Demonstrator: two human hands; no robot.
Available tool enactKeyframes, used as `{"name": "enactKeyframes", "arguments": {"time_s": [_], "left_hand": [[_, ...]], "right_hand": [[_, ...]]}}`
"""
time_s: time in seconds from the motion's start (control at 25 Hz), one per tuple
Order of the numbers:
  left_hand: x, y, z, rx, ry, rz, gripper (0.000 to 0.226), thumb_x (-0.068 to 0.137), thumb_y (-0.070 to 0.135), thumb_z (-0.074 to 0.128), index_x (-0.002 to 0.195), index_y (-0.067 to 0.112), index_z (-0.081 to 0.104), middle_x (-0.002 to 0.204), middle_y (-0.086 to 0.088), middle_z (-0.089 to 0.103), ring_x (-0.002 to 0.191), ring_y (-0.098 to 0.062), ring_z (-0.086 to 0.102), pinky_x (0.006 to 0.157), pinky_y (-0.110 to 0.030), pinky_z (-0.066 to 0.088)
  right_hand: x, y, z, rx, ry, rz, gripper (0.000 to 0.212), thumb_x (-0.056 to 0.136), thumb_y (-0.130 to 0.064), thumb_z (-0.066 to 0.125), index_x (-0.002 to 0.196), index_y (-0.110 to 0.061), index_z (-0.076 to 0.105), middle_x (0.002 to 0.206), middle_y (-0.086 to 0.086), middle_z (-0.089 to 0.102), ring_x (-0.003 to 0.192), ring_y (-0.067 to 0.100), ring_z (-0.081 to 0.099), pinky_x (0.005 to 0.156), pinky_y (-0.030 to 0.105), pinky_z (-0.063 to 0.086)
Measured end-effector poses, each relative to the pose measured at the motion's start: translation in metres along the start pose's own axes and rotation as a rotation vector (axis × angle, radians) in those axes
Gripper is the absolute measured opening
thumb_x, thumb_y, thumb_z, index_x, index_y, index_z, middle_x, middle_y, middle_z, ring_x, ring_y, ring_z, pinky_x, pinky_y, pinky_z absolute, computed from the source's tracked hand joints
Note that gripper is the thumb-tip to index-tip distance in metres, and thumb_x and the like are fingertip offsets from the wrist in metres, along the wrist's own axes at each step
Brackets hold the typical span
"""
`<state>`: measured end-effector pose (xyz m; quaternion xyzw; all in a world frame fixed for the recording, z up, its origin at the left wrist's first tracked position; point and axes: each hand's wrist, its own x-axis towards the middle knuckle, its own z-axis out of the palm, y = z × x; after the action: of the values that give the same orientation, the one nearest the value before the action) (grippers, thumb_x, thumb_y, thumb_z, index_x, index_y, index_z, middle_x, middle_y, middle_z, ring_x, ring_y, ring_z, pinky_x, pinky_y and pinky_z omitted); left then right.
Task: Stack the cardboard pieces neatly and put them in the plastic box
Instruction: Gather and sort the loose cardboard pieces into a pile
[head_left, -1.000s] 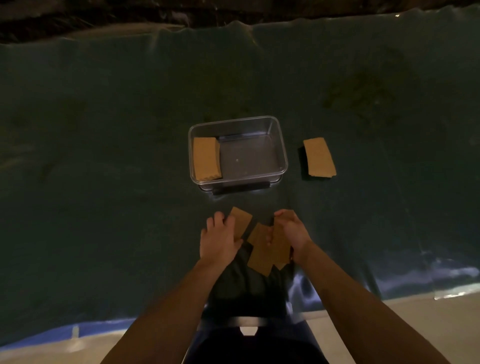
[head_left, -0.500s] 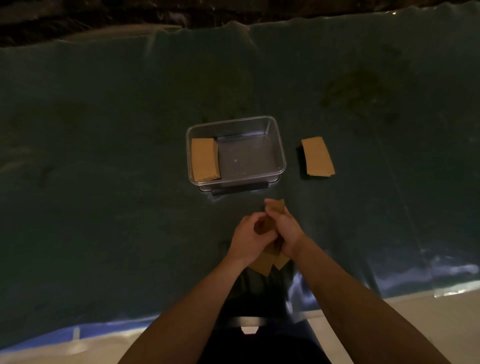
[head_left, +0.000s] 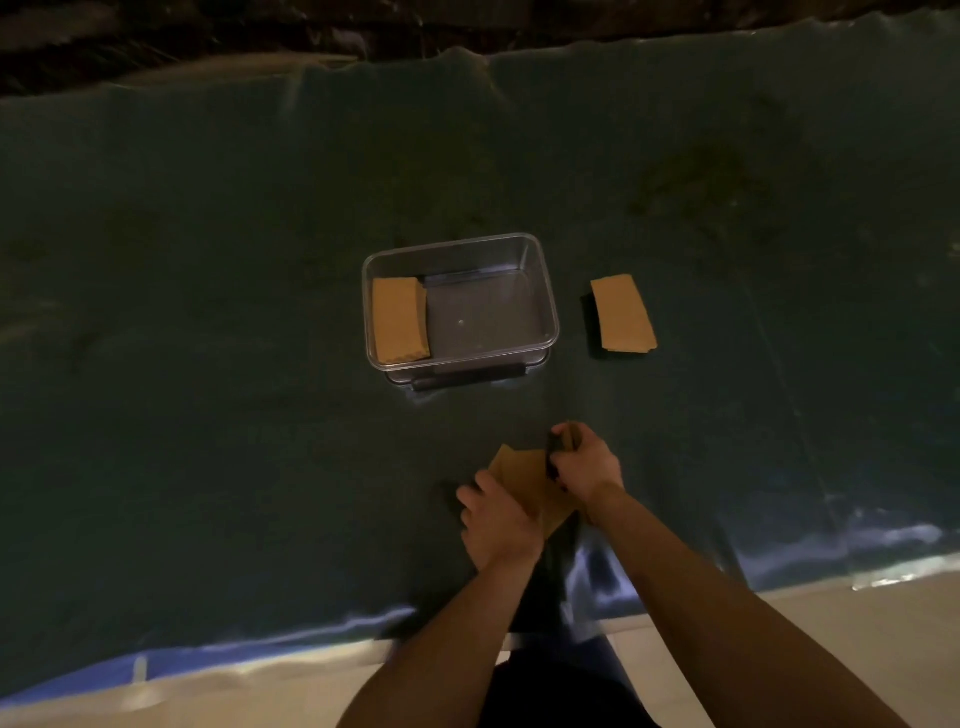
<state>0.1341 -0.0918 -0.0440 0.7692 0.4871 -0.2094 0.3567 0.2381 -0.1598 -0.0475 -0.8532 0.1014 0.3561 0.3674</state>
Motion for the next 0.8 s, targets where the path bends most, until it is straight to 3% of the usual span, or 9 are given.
{"name": "enactKeyframes", "arguments": {"time_s": [0.12,0.4,0.6,0.72,0.8], "left_hand": [[-0.002,0.008,0.008,-0.078,0.016,-0.059,0.082,0.082,0.034,0.076,0.141,0.009,0.024,0.135,-0.015,0.035,0.113,-0.037,0.059,0.093,-0.044,0.05],[0.007,0.001,0.002,-0.258,0.028,-0.064,0.074,0.081,0.023,0.075,0.139,0.014,0.03,0.135,-0.017,0.041,0.111,-0.042,0.057,0.089,-0.045,0.047],[0.009,0.004,0.002,-0.358,0.049,-0.138,0.075,0.084,0.019,0.069,0.146,0.017,0.028,0.14,-0.019,0.042,0.119,-0.041,0.054,0.094,-0.046,0.046],[0.014,0.001,0.003,-0.458,0.046,-0.174,0.071,0.084,0.011,0.064,0.146,0.02,0.031,0.137,-0.017,0.048,0.117,-0.039,0.056,0.091,-0.044,0.049],[0.019,-0.001,0.004,-0.556,0.026,-0.201,0.06,0.085,0.006,0.061,0.14,0.018,0.039,0.128,-0.016,0.059,0.107,-0.033,0.062,0.083,-0.04,0.052]], "right_hand": [[-0.005,0.008,0.004,-0.116,-0.019,-0.031,0.043,0.083,-0.009,0.055,0.122,-0.027,0.062,0.116,0.011,0.068,0.098,0.03,0.063,0.075,0.028,0.047],[-0.003,0.012,0.0,-0.109,-0.104,-0.01,0.038,0.077,-0.006,0.061,0.104,-0.032,0.062,0.11,0.01,0.069,0.095,0.03,0.066,0.076,0.037,0.057],[-0.012,0.009,0.006,-0.182,-0.088,-0.072,0.043,0.077,-0.006,0.054,0.114,-0.027,0.064,0.113,0.01,0.068,0.1,0.031,0.063,0.073,0.027,0.047],[-0.011,0.008,0.004,-0.032,-0.134,0.025,0.037,0.08,-0.003,0.059,0.113,-0.02,0.063,0.107,0.015,0.067,0.087,0.029,0.062,0.075,0.038,0.053],[-0.013,0.005,0.003,0.13,-0.204,0.078,0.032,0.08,-0.001,0.068,0.109,-0.013,0.063,0.101,0.013,0.066,0.081,0.022,0.061,0.073,0.038,0.055]]}}
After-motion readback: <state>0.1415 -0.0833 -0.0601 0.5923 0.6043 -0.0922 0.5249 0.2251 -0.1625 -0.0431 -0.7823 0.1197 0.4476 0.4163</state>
